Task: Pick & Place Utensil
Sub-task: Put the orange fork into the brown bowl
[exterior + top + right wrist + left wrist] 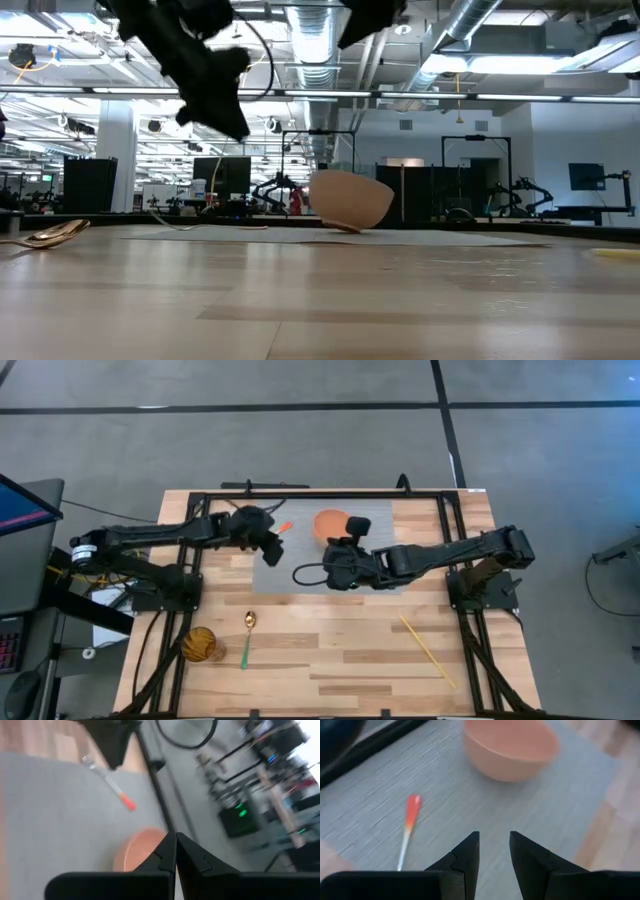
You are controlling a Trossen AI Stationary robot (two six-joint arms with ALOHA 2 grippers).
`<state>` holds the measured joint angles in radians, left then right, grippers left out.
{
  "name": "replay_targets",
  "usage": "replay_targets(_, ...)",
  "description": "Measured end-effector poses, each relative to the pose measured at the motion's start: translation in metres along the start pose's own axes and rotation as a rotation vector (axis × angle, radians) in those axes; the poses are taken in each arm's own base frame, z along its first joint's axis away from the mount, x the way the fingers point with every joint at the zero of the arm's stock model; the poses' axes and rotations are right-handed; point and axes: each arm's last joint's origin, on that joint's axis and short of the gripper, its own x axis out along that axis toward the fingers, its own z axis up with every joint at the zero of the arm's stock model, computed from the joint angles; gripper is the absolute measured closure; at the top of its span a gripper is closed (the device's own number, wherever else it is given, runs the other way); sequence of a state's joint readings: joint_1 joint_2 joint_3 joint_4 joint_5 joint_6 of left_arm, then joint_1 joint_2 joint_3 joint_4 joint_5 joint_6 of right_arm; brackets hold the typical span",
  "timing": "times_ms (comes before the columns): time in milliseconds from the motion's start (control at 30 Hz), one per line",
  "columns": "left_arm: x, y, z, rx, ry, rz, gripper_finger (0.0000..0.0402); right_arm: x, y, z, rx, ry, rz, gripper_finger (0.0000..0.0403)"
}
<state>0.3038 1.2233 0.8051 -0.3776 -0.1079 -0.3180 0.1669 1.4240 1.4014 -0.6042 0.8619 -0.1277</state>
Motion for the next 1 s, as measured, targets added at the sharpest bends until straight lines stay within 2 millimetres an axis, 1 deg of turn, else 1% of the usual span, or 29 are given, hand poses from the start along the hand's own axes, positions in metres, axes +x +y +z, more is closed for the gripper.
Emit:
replay_targets(133,0.027,0.021,0.003,-0.054,0.049,0.037,0.0293,-0.003,-0.002,-0.011,0.040,0.081,0.046,0.0403)
replay_targets(233,0.052,0.034,0.001,-0.024,0.094,0.054,0.0293,-0.002,-0.004,-0.019,0.057,0.138,0.040,0.0403)
replay_targets(367,0.075,0.051,-0.007,-0.029,0.178,0.085,0.0293,0.007,-0.004,-0.028,0.110,0.215,0.015,0.0403)
replay_targets(433,0.081,0.058,-0.010,-0.042,0.204,0.103,0.0293,0.015,0.000,-0.039,0.103,0.252,0.012,0.0403)
replay_targets(500,0.085,0.064,-0.012,-0.049,0.220,0.117,0.0293,0.026,0.006,-0.051,0.129,0.288,0.074,0.0403)
replay_targets(600,0.088,0.071,-0.013,-0.066,0.230,0.134,0.0293,0.043,0.012,-0.064,0.235,0.278,0.224,0.0403)
replay_targets(667,0.087,0.076,-0.012,-0.065,0.230,0.142,0.0293,0.051,0.012,-0.070,0.266,0.242,0.341,0.0403)
replay_targets(733,0.087,0.080,-0.012,-0.030,0.231,0.145,0.0293,0.057,0.008,-0.074,0.283,0.202,0.410,0.0403)
replay_targets(900,0.086,0.085,-0.013,-0.021,0.249,0.155,0.0293,0.068,-0.011,-0.087,0.383,0.101,0.371,0.0403)
replay_targets(1000,0.086,0.085,-0.016,0.000,0.260,0.151,0.0293,0.076,-0.017,-0.095,0.453,0.007,0.359,0.0403)
